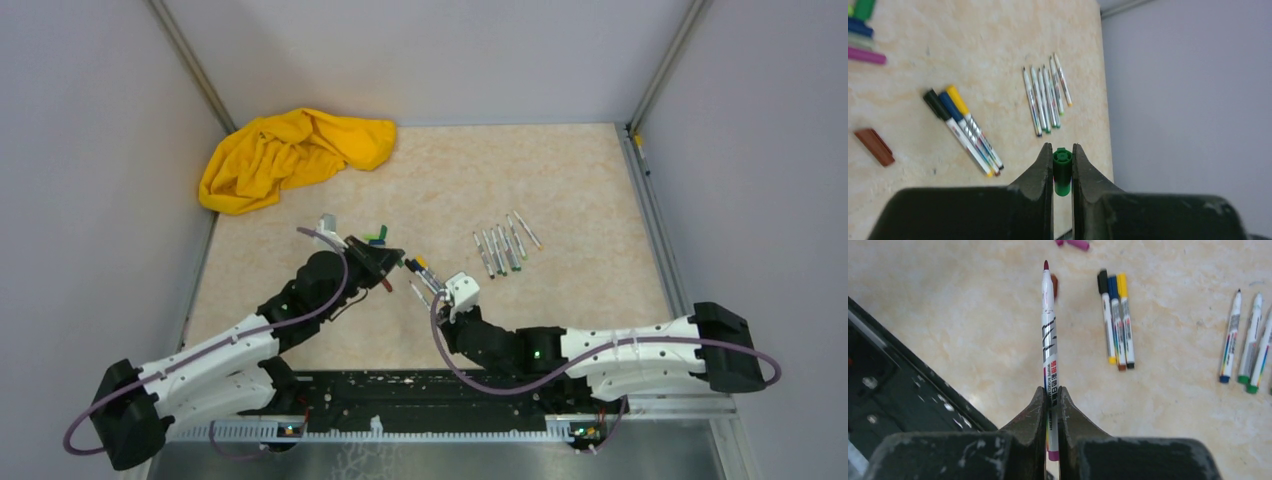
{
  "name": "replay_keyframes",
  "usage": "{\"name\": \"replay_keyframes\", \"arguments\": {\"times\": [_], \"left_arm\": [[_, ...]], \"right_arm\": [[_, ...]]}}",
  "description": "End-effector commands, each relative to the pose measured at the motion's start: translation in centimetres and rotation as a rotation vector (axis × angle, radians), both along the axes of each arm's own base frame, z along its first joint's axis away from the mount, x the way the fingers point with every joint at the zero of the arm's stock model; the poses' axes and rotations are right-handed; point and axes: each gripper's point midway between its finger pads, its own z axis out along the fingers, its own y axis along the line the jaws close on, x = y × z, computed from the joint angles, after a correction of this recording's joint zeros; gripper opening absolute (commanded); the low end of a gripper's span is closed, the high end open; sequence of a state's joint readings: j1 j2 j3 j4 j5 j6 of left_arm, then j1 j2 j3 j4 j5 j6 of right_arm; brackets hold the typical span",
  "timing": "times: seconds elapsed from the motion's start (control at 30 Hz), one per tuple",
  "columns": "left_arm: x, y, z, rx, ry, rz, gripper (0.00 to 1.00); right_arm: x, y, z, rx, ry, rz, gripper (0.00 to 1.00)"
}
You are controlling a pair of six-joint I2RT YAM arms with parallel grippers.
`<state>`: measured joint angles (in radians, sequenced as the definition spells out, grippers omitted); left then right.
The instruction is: Open the pen caps
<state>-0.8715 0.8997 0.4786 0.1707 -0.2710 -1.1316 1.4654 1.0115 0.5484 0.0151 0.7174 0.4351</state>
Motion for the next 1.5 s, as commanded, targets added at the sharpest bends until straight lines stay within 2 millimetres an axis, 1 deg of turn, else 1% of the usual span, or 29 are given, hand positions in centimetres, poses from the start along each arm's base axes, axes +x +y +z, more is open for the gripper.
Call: {"name": "replay_keyframes", "arguments": {"times": [0.0,0.13,0.23,0.3,0.37,0.4,0.5,0.57,0.63,0.73,0.83,0.9,1.07,1.13,1.33,1.37,1.47], "left_arm": [[3.2,2.5,4.1,0.006,-0.123,0.176,0.0],[3.7,2.5,4.2,0.035,-0.137,0.187,0.0],[3.9,2.5,3.9,0.059,-0.138,0.187,0.0],[3.9,2.8,3.4,0.075,-0.125,0.199,0.0],[3.9,3.5,2.5,0.101,-0.106,0.223,0.0],[3.9,4.0,1.9,0.117,-0.093,0.245,0.0],[3.9,5.1,-0.3,0.18,-0.057,0.284,0.0],[4.0,5.6,-1.8,0.236,-0.028,0.301,0.0],[4.2,5.8,-3.3,0.292,0.005,0.312,0.0],[4.1,6.1,-6.1,0.38,0.075,0.316,0.01],[4.2,6.2,-7.9,0.427,0.11,0.318,0.02],[4.2,6.4,-9.0,0.453,0.127,0.321,0.06],[4.7,7.1,-10.5,0.485,0.158,0.32,0.14],[4.8,7.5,-11.2,0.483,0.17,0.323,0.19],[5.6,8.8,-13.1,0.462,0.206,0.318,0.28],[5.7,8.9,-13.4,0.461,0.214,0.316,0.29],[5.9,9.2,-14.0,0.455,0.237,0.308,0.33]], "right_arm": [[-1.2,-2.7,-3.5,-0.151,0.025,0.015,0.0],[-1.2,-2.5,-3.5,-0.163,0.02,0.014,0.0],[-1.1,-2.5,-3.4,-0.163,0.016,0.003,0.0],[-0.9,-2.9,-3.2,-0.164,0.014,-0.018,0.0],[-0.5,-3.6,-2.8,-0.161,0.006,-0.055,0.0],[-0.3,-3.9,-2.3,-0.146,0.003,-0.071,0.0],[0.4,-5.3,-1.3,-0.141,-0.016,-0.134,0.0],[1.1,-6.3,-0.8,-0.146,-0.023,-0.18,0.0],[1.9,-7.0,-0.7,-0.158,-0.018,-0.213,0.0],[3.3,-7.8,-0.9,-0.161,-0.003,-0.247,0.0],[5.1,-8.4,-1.3,-0.17,0.009,-0.264,0.0],[6.5,-8.8,-1.6,-0.182,0.016,-0.282,0.0],[9.8,-9.0,-2.7,-0.233,0.049,-0.283,0.0],[11.0,-9.0,-3.3,-0.235,0.067,-0.284,0.0],[13.7,-8.9,-5.8,-0.272,0.119,-0.262,0.0],[14.3,-8.5,-5.7,-0.262,0.114,-0.256,0.0],[15.4,-8.2,-6.0,-0.277,0.12,-0.257,0.0]]}}
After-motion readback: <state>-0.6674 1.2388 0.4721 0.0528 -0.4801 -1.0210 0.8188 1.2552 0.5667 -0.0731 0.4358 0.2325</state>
